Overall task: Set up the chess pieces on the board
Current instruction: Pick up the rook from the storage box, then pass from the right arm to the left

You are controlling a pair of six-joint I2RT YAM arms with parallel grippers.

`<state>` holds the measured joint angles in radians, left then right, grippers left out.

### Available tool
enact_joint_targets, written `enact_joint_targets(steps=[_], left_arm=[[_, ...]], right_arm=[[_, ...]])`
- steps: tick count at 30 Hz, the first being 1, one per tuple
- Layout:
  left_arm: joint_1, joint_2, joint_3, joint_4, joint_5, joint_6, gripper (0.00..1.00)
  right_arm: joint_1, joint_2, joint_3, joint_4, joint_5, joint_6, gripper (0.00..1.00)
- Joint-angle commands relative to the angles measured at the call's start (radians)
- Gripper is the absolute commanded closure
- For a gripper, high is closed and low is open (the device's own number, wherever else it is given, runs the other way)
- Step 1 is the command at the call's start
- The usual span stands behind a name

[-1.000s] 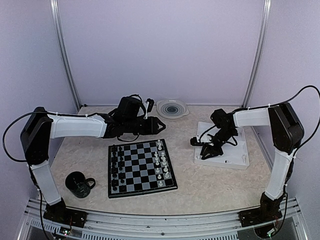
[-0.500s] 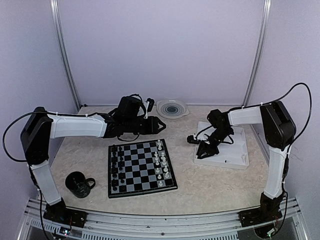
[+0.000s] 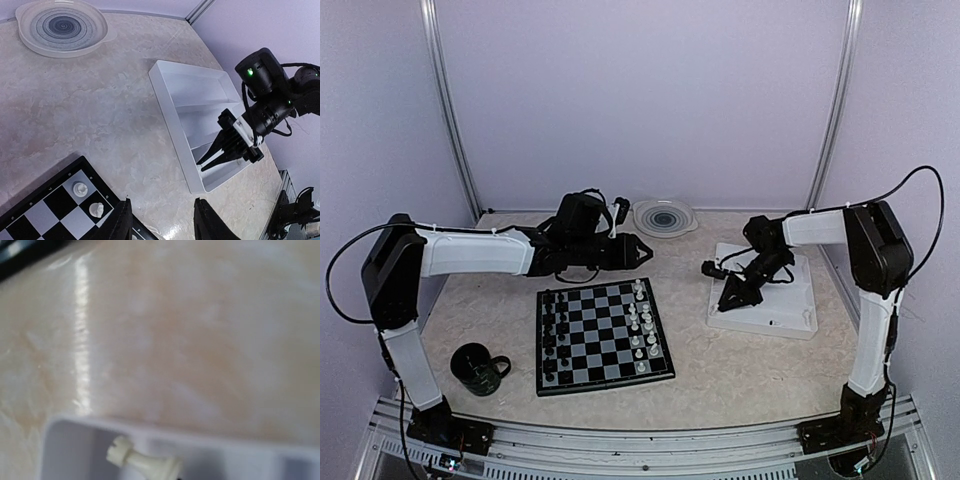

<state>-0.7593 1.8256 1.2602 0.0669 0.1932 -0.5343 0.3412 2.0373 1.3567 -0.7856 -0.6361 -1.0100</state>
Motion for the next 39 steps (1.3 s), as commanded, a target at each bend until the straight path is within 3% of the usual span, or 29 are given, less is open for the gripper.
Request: enact_joint_targets(steps=[1, 6, 16, 25, 39], left_arm=[[-0.024, 0.018, 0.024, 0.011, -0.009, 0.022, 0.57], [-0.063, 0.036, 0.052, 0.039, -0.050, 0.043, 0.57], [-0.212, 0.137, 0.113, 0.277, -0.203, 0.113, 0.55], [-0.267, 0.275, 0.307, 0.165, -0.201, 0.220, 0.53], [-0.267, 0.345, 0.363, 0.080, -0.153, 0.229, 0.54]], right_arm=[[-0.087, 0.012, 0.054, -0.077, -0.142, 0.033, 0.92], [-0.151, 0.005, 0.056, -0.093, -0.285, 0.128, 0.93], [-0.172, -0.031, 0.052, -0.087, -0.533, 0.374, 0.93], [-0.172, -0.029, 0.054, -0.138, -0.630, 0.405, 0.93], [-0.172, -0.041, 0.041, -0.144, -0.677, 0.428, 0.92]])
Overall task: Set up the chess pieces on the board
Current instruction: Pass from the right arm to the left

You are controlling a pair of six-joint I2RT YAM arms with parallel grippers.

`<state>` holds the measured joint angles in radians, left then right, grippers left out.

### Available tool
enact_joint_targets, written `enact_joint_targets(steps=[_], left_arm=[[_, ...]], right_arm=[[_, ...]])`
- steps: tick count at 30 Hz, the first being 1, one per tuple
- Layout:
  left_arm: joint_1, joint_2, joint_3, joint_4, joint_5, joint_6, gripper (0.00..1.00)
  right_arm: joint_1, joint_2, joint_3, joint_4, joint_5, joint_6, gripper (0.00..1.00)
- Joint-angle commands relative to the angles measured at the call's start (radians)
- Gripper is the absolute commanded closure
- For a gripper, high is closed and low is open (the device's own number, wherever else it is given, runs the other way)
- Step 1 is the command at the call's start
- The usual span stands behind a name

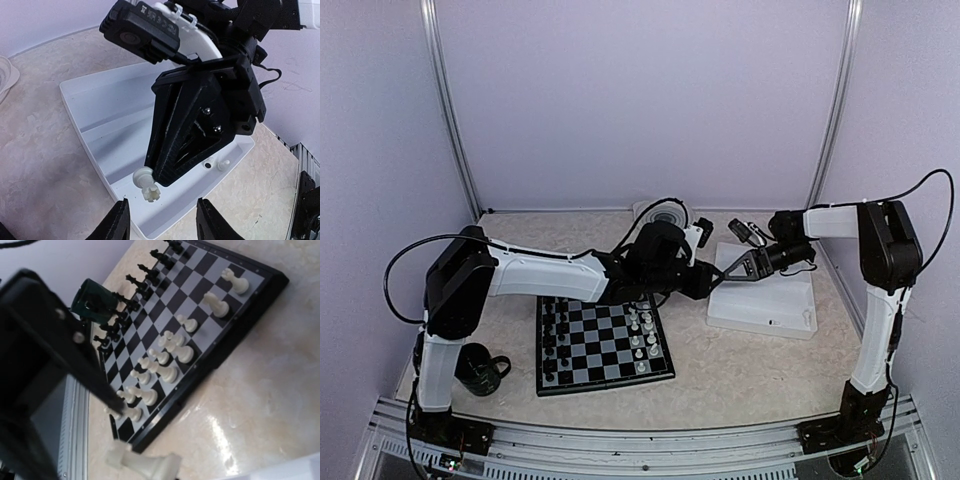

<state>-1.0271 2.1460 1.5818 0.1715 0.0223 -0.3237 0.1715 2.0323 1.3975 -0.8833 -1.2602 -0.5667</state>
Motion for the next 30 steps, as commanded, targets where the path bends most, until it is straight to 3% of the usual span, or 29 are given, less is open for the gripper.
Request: enact_joint_targets(steps=[1, 15, 30], left_arm=[[0.001, 0.030, 0.044, -0.023, 0.018, 0.017, 0.55], [0.037, 0.050, 0.047, 0.006, 0.065, -0.026, 0.67], [0.038, 0.075, 0.084, 0.001, 0.094, -0.023, 0.64]], right_arm=[[-0.003, -0.037, 0.001, -0.047, -0.052, -0.016, 0.92], [-0.003, -0.046, -0.005, -0.050, -0.050, -0.015, 0.92], [0.003, -0.044, -0.005, -0.032, -0.045, 0.002, 0.92]])
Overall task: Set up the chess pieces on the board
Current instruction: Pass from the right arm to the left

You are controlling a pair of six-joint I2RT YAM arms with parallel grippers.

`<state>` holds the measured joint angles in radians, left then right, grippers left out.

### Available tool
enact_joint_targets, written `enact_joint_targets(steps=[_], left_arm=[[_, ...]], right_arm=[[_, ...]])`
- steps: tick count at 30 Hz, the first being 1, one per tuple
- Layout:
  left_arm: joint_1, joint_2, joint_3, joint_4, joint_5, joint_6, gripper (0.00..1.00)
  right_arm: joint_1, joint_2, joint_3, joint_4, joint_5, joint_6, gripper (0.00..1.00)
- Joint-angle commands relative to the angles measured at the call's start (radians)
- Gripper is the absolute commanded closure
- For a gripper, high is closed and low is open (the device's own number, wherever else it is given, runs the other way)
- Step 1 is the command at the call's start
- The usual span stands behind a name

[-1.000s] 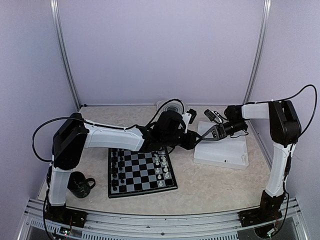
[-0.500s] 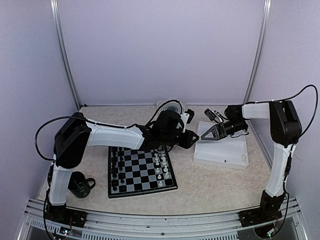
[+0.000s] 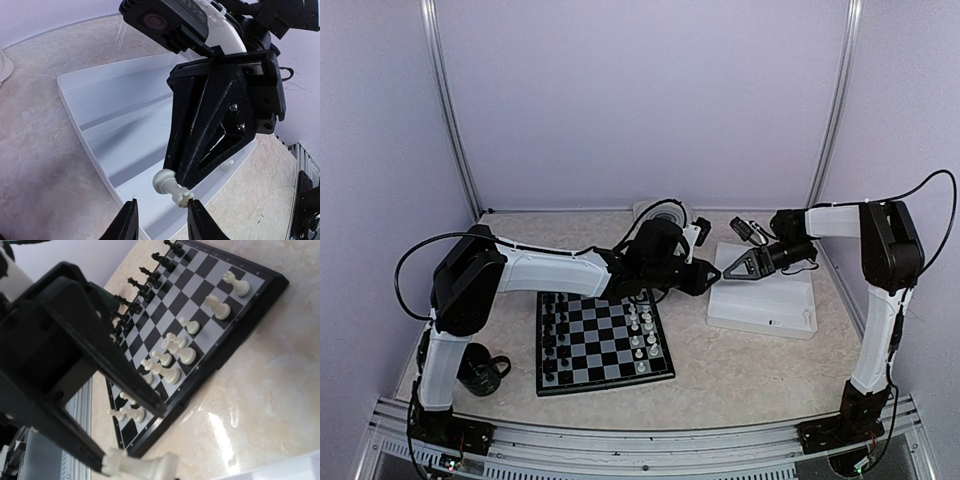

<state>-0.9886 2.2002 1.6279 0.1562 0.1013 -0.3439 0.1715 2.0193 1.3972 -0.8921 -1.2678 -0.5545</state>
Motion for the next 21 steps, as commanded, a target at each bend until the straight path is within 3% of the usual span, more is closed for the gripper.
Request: enact_joint_targets(steps=[1, 21], left_arm=[[-0.001, 0.018, 0.035, 0.018, 0.013, -0.002, 0.63], [-0.009, 0.012, 0.040, 0.034, 0.029, 0.029, 0.58]], right_arm=[[0.003, -0.031, -0.005, -0.024, -0.038, -0.009, 0.92], [0.005, -0.028, -0.008, -0.006, -0.033, 0.011, 0.92]])
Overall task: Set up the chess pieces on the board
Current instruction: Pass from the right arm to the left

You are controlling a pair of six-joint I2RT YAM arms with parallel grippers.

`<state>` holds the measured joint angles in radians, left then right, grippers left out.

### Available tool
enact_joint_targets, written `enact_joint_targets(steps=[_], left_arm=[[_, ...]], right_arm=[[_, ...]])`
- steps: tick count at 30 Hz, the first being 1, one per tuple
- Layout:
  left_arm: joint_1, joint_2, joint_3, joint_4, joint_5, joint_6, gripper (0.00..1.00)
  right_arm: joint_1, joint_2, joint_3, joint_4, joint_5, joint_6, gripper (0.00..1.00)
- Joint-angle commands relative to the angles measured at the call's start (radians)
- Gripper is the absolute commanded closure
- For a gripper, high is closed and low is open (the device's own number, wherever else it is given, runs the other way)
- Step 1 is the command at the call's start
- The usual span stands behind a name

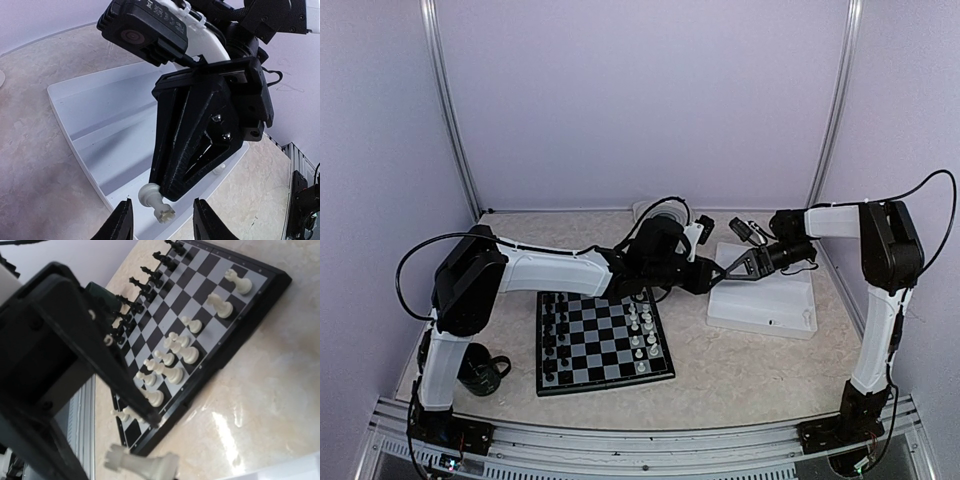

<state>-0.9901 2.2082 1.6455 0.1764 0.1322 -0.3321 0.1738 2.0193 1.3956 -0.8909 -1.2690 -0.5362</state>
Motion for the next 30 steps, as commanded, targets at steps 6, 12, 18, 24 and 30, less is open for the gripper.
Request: enact_joint_targets(steps=[6, 12, 18, 24, 30], left_arm=[[-0.004, 0.045, 0.066, -0.041, -0.014, 0.016, 0.63], [0.002, 0.059, 0.087, -0.044, -0.005, -0.001, 0.80], [0.004, 0.032, 0.078, -0.077, -0.020, 0.004, 0.91], [0.002, -0.109, 0.041, -0.289, -0.018, 0.074, 0.93], [-0.039, -0.255, -0.015, -0.598, -0.016, 0.175, 0.93]], right_arm=[[0.005, -0.033, -0.007, -0.007, -0.030, -0.004, 0.92], [0.006, -0.037, -0.009, -0.005, -0.028, -0.001, 0.92], [0.004, -0.046, -0.005, -0.026, -0.016, -0.025, 0.90], [-0.036, -0.098, -0.047, -0.048, 0.025, -0.095, 0.76], [-0.062, -0.193, -0.175, 0.123, 0.164, -0.078, 0.75]])
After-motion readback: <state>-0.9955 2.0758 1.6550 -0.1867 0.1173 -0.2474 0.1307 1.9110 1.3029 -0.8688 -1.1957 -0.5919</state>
